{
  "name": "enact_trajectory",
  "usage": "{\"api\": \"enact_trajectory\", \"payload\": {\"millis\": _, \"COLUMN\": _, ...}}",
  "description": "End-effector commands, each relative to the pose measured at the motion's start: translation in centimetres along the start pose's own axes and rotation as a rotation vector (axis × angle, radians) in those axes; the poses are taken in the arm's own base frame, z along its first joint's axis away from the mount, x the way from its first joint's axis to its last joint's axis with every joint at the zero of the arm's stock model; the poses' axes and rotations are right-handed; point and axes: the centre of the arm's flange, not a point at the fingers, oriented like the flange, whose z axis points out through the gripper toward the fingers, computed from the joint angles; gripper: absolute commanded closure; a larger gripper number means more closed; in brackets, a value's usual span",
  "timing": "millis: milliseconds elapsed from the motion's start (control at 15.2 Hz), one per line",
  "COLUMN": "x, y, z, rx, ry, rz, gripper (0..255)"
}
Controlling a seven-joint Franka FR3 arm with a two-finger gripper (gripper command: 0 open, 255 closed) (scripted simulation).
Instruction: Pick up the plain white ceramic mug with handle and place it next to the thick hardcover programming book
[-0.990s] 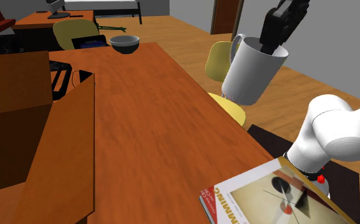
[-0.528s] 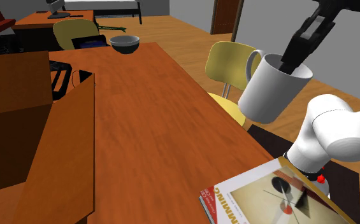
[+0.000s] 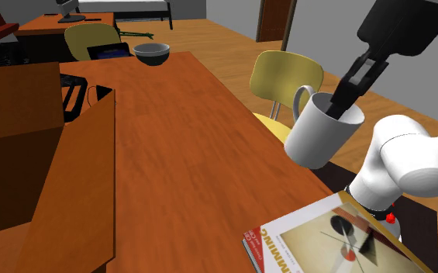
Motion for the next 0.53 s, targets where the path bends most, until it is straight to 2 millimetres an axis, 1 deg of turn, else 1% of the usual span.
{"api": "enact_trajectory", "payload": {"millis": 0, "x": -0.2, "y": 0.0, "z": 1.1, "rx": 0.000, "ry": 0.000, "rz": 0.000, "gripper": 255}}
{"api": "enact_trajectory", "payload": {"millis": 462, "x": -0.8, "y": 0.1, "z": 4.8, "rx": 0.000, "ry": 0.000, "rz": 0.000, "gripper": 255}}
